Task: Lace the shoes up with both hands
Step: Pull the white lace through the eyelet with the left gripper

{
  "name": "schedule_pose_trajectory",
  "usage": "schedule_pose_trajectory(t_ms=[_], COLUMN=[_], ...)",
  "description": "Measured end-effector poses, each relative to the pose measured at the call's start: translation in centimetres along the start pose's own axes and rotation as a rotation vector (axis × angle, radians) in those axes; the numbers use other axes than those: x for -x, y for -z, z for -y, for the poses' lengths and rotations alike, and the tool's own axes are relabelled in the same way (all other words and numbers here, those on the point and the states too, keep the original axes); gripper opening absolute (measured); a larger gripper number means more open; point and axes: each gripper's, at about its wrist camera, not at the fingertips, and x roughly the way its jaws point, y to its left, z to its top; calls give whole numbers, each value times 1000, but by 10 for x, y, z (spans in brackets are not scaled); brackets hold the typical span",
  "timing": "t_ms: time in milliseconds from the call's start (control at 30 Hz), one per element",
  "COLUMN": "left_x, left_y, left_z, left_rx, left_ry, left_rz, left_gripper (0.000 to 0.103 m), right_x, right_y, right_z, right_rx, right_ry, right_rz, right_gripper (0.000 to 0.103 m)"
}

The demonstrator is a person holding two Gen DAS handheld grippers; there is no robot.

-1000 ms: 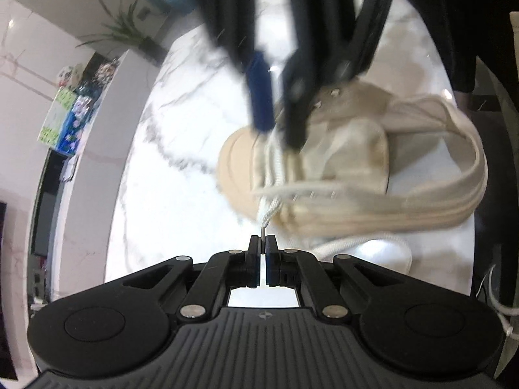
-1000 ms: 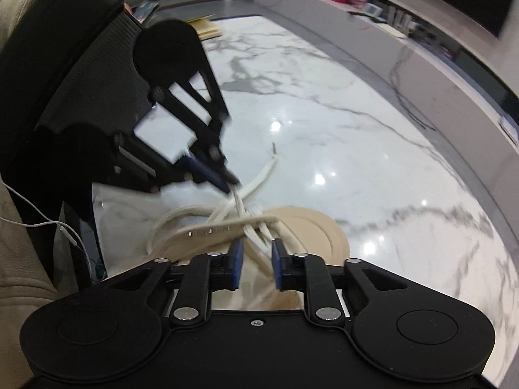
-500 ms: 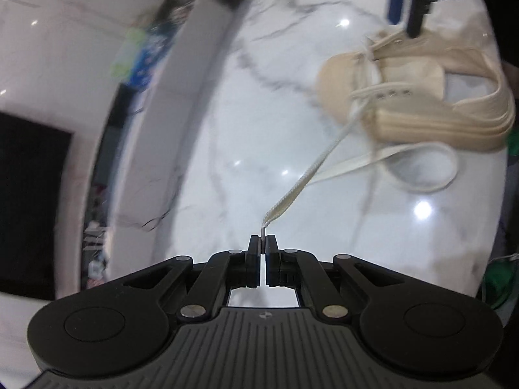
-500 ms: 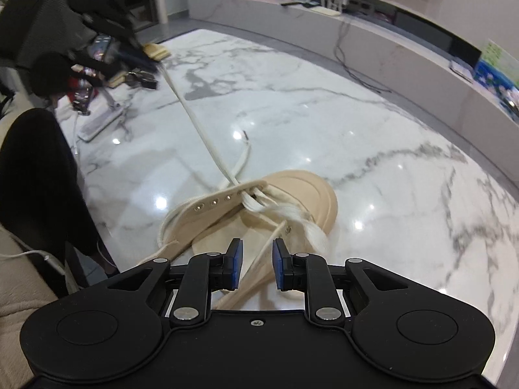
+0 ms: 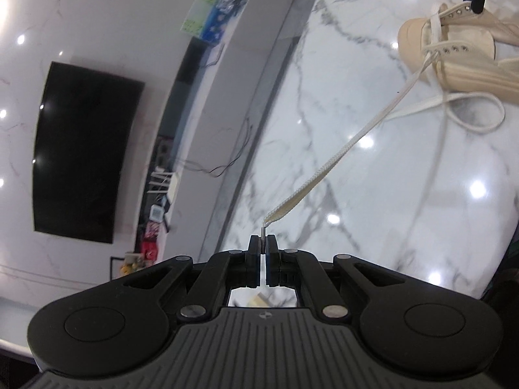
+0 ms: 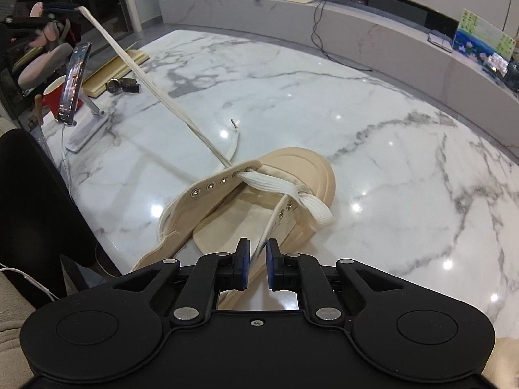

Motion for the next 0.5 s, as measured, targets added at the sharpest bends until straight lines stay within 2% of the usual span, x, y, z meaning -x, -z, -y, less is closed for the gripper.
schedule_pose_trajectory(t_ms=[367,500], left_x=[34,31], left_y=[28,27], left_z=[-33,-27], left_rx=[45,33], left_ry=[-125,-106], left_rz=[-84,-83], left_gripper=[2,2], right_x=[-2,-1], right_y=[-1,-1], right_z=[-1,-1], right_rx=[-5,-11], right_ry=[-6,-6], right_rz=[-1,0], right_gripper=[10,10])
